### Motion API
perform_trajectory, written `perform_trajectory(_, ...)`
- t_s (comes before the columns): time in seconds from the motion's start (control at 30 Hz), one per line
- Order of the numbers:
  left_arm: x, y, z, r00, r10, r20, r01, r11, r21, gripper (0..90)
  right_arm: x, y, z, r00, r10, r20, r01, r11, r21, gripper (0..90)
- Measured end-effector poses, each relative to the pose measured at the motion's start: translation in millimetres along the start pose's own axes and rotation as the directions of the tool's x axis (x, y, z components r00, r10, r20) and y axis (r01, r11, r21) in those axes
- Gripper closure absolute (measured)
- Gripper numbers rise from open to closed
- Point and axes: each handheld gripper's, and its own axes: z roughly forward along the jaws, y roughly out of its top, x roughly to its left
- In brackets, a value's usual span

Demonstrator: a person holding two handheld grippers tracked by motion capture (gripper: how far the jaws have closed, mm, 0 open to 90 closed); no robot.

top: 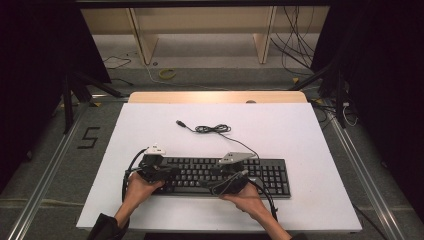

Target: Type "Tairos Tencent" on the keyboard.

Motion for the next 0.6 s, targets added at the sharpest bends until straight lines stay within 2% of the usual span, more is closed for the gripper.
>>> perform_trajectory(0.07,0.5,-1.3,1.1,0.9999,-0.007,0.009,0.007,0.9999,-0.012,89.4,0.2,-0.1,0.2,1.0,-0.001,-0.001,0.001,1.0,-0.001,34.9)
perform_trajectory(0.27,-1.6,-1.2,0.8,1.0,0.005,-0.005,-0.005,0.9999,-0.013,89.4,0.7,0.0,-0.5,1.0,-0.001,0.001,0.001,1.0,-0.002,34.9)
perform_trajectory(0.4,-1.6,-0.7,-2.2,1.0,-0.005,0.001,0.005,0.9996,-0.028,88.9,-0.5,0.4,-1.3,1.0,-0.002,0.002,0.002,1.0,-0.01,34.9)
perform_trajectory(0.6,-2.2,-1.3,-10.1,0.9997,-0.019,0.012,0.02,0.998,-0.059,82.7,-0.5,0.5,-1.3,1.0,-0.005,0.006,0.005,1.0,-0.01,35.2)
